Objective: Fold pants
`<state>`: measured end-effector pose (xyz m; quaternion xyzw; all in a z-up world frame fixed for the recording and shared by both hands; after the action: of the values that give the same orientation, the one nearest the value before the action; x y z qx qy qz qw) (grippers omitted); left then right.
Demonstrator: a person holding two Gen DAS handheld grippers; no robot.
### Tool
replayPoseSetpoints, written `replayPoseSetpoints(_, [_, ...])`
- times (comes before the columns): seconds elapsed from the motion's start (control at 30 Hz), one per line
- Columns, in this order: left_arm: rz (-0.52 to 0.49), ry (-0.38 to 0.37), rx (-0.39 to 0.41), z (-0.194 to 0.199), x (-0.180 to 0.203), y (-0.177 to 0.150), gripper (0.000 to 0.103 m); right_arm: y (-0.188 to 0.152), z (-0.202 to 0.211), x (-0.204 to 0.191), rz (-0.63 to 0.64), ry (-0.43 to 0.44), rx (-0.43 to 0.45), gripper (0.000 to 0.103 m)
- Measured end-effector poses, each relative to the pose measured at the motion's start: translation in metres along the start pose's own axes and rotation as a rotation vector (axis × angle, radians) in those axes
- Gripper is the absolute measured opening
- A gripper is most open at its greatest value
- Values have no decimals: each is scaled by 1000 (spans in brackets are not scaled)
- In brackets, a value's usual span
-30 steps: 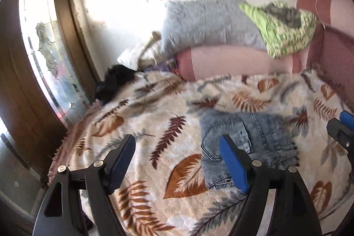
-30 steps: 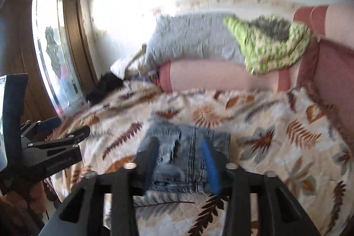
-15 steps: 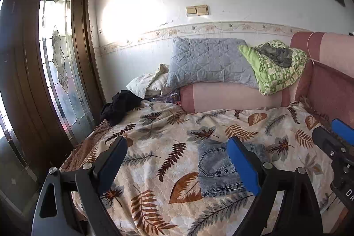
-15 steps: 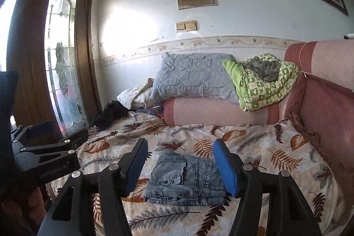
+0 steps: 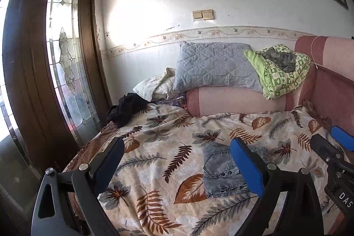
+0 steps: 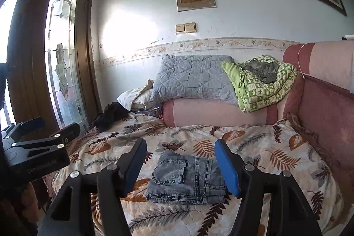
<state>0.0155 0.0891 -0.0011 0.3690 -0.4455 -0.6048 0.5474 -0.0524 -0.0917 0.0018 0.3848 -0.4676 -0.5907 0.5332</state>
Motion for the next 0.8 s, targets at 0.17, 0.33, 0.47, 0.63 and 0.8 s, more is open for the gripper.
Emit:
replayPoseSetpoints(0.17, [-2,23,-18,-9,-5,-5,96,-8,-10,-4,-3,13,-27,68])
replayPoseSetpoints(0.33, [8,36,-35,-16,-10,-8,96,-12,-16,-11,19,22,-39,68])
replayPoseSetpoints(0.47, [12,41,-43,-20,-13,-9,96,-14,-21,-13,22,27,-50,68])
replayPoseSetpoints(0.63, [14,40,-49,-24,-14,-10,96,-16,-25,-13,22,29,-57,68])
replayPoseSetpoints(0.8, [14,41,-56,-26,-14,-11,96,-16,-26,-15,21,30,-60,68])
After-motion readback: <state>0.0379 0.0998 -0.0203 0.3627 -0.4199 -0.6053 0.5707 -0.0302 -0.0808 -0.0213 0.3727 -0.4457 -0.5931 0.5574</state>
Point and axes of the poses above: each gripper's, at about its wrist camera, not at the fingertips, and z roughly against the way its jaws point, x to its right, y to its top, the point moved 8 cm from there along -z, roughly the way its jaws point, and after that the axes turned 5 degrees about z, right-handed, at the moved point
